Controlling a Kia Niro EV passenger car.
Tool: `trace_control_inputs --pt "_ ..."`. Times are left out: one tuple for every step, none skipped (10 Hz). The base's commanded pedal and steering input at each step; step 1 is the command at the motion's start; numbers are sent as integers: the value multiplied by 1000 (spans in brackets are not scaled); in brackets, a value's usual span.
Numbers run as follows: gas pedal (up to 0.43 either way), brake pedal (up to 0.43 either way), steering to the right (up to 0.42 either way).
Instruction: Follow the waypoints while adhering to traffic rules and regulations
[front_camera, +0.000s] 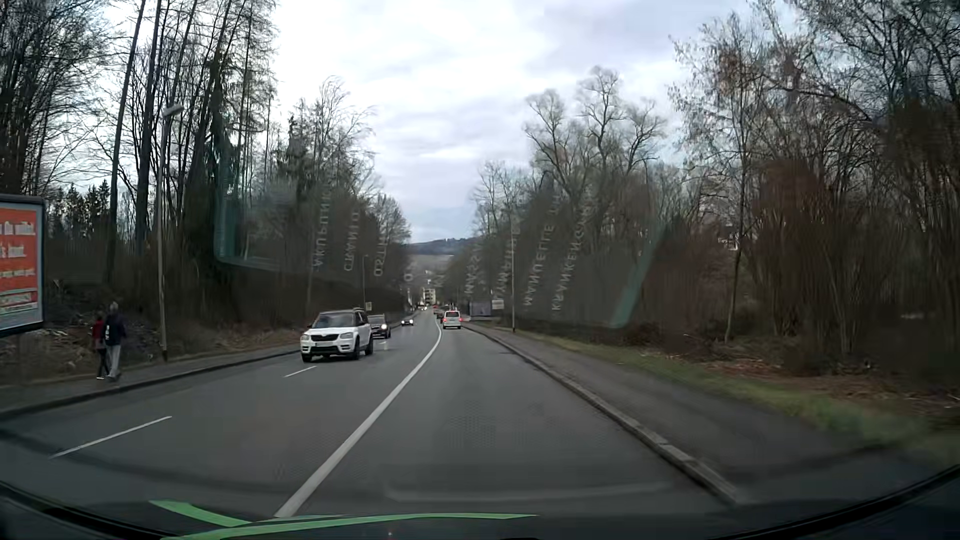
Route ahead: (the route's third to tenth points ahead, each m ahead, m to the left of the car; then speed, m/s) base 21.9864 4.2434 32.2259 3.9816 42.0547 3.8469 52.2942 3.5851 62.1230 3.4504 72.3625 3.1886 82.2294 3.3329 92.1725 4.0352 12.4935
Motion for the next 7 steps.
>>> trace_control_inputs --pt "0 116 -8" --pt "0 122 -8" --pt "0 122 -8" --pt "0 122 -8" --pt "0 122 -8" --pt "0 122 -8" --pt "0 122 -8"
